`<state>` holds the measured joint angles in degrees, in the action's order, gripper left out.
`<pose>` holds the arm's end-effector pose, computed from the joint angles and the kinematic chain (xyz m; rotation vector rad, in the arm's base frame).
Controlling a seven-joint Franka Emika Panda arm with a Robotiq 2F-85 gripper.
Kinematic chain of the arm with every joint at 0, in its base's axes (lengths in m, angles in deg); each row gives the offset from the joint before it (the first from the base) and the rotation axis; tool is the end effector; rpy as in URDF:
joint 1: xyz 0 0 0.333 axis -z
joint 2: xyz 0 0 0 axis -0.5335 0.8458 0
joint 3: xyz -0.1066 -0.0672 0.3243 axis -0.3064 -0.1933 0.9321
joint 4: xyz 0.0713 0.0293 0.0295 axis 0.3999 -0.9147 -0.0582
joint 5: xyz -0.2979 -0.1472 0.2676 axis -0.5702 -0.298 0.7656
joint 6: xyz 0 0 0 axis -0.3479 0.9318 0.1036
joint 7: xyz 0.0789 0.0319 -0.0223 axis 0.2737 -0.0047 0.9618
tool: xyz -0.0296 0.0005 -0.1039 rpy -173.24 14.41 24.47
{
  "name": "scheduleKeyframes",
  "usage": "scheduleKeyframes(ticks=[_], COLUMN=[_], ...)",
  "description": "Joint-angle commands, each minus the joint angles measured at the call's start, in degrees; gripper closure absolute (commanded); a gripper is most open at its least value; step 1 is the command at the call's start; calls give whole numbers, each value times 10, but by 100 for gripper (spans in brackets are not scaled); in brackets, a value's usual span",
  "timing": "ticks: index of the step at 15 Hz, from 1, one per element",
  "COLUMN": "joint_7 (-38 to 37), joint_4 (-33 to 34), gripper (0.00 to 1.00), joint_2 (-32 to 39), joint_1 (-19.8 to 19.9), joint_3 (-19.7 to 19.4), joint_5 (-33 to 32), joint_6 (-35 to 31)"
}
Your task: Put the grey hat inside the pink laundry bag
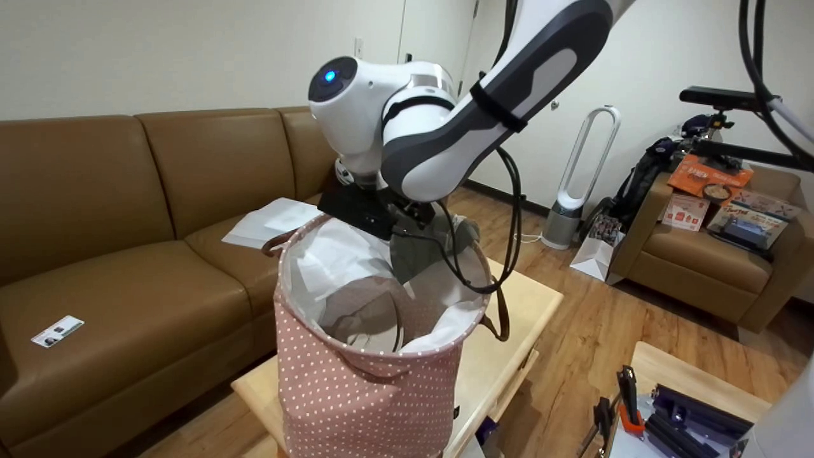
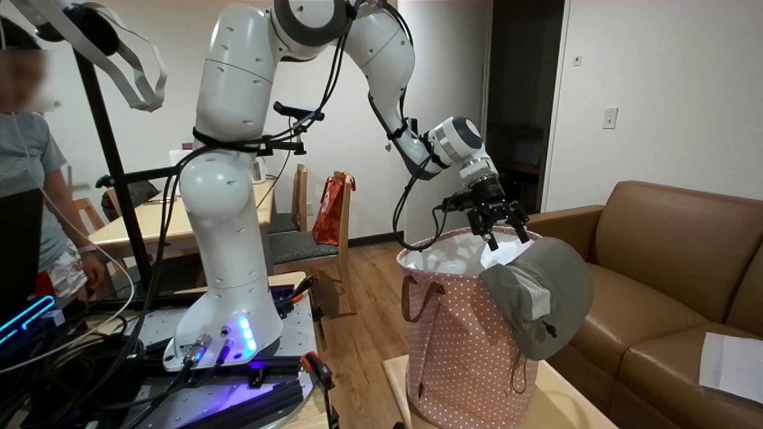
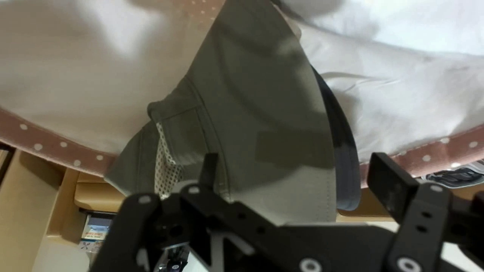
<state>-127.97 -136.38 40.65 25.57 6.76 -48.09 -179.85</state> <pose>0.6158 0.0165 0.2718 1.8985 -1.7517 0.7370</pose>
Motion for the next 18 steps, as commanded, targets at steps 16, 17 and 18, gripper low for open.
scheduleKeyframes(ticks=[16, 17, 18], joint_7=[61, 109, 45], joint_4=[23, 20, 18], gripper=[2, 1, 14], joint_2=[17, 13, 16], joint_1=[1, 8, -6], joint_3=[21, 29, 14], joint_5=[22, 53, 17], joint_6=[100, 99, 92])
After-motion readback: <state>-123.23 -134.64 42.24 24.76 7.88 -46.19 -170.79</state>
